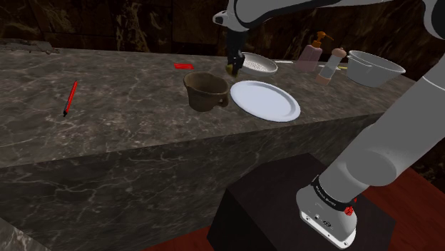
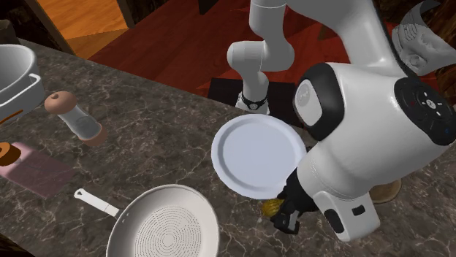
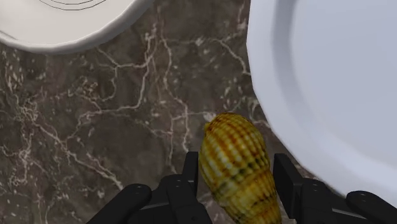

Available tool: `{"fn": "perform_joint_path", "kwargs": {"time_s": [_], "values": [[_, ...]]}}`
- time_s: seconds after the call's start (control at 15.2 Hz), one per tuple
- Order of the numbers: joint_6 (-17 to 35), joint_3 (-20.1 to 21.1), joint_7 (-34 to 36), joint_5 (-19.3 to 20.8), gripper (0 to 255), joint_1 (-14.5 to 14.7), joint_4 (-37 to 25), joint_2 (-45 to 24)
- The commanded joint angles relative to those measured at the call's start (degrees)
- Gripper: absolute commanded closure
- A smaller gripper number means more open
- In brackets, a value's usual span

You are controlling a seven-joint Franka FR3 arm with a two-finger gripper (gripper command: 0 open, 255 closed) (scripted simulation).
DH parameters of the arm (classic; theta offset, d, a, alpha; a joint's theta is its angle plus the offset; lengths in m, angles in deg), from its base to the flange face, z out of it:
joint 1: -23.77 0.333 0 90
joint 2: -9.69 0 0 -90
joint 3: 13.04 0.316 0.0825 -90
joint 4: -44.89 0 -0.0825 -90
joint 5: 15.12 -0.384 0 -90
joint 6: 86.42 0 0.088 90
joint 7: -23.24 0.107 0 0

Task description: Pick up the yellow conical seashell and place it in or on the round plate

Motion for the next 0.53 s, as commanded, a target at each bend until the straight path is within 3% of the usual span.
{"fn": "perform_joint_path", "kwargs": {"time_s": [0.0,0.46], "values": [[-1.5,0.0,-0.4,-0.2,255,0.0,-1.2,0.3],[-6.6,0.1,-1.4,-0.7,255,0.1,-5.7,1.0]]}}
